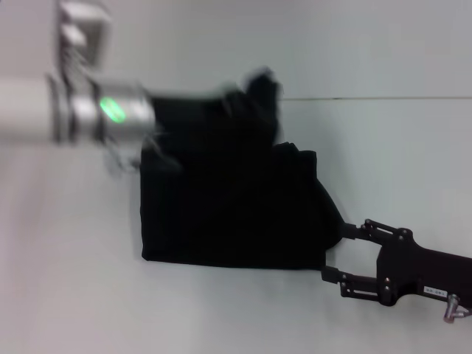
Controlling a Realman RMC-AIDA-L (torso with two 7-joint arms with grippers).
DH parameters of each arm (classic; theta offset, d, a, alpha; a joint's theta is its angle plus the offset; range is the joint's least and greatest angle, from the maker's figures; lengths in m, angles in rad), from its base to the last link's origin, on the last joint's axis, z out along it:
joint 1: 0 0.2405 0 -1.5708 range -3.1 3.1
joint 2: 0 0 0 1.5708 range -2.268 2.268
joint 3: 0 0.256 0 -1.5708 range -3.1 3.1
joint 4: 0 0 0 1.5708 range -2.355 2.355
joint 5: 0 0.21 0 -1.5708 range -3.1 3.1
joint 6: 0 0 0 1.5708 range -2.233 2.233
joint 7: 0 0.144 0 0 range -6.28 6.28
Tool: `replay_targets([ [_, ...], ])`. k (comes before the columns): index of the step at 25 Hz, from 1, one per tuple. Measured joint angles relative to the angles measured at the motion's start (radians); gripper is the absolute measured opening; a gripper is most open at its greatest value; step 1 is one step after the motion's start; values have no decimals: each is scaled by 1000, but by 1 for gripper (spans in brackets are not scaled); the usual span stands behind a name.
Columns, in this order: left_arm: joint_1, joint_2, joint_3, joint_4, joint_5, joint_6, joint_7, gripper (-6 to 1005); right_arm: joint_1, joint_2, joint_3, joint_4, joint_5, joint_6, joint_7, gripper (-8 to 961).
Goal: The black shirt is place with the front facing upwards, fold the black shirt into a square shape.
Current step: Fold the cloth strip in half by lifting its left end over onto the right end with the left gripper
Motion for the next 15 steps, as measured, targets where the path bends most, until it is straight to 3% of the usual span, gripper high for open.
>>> replay_targets([
  [2,22,-49,41,-33,0,-34,26,42,0,4,6,5,0,6,0,868],
  [4,40,-66,58,-99,0,-62,60,42,7,6,32,26,0,21,0,868],
  [7,59,-65,53,-203,-18,-85,115,42,21,7,79,59,0,59,0,869],
  [15,74,-69,57,-249,-91,-95,213,43,31,5,115,89,1,109,-7,869],
])
